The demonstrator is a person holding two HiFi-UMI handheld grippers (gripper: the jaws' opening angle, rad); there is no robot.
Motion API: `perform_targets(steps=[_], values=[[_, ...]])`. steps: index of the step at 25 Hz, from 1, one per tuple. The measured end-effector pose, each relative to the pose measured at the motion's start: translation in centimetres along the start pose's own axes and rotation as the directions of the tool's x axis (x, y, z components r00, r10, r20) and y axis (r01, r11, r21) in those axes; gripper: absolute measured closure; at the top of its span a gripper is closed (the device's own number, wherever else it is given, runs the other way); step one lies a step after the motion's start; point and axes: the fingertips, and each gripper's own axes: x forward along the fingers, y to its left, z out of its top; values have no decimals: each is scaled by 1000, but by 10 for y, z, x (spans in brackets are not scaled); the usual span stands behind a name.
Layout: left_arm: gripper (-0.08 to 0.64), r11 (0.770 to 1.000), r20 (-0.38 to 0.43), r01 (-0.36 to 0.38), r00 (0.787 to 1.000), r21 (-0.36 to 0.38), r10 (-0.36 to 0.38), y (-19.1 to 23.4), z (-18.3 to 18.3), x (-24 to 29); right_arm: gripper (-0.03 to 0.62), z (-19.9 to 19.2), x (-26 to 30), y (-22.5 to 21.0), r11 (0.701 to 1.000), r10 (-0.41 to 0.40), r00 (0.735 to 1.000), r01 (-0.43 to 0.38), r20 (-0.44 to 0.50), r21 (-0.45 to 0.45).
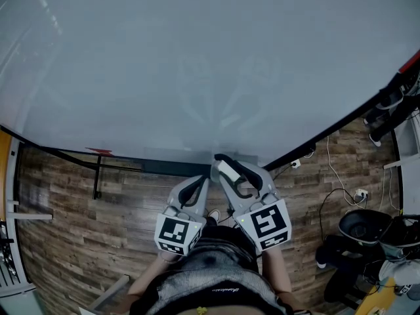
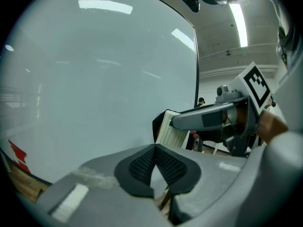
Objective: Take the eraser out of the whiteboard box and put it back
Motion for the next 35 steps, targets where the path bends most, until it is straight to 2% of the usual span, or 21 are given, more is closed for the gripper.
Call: perform_targets(steps=[12, 25, 35], values=[[560, 1000, -4, -19, 1000, -6, 19, 5, -1, 0, 431, -36, 22, -6, 1000, 5, 997, -5, -77, -4], [560, 998, -13, -59, 998, -1, 59, 20, -3, -5, 430, -83, 47, -9, 999, 30, 986, -26, -162, 30], [560, 999, -19, -54, 998, -3, 54, 24, -4, -5, 430, -110, 59, -7, 999, 35, 976, -26, -215, 48]])
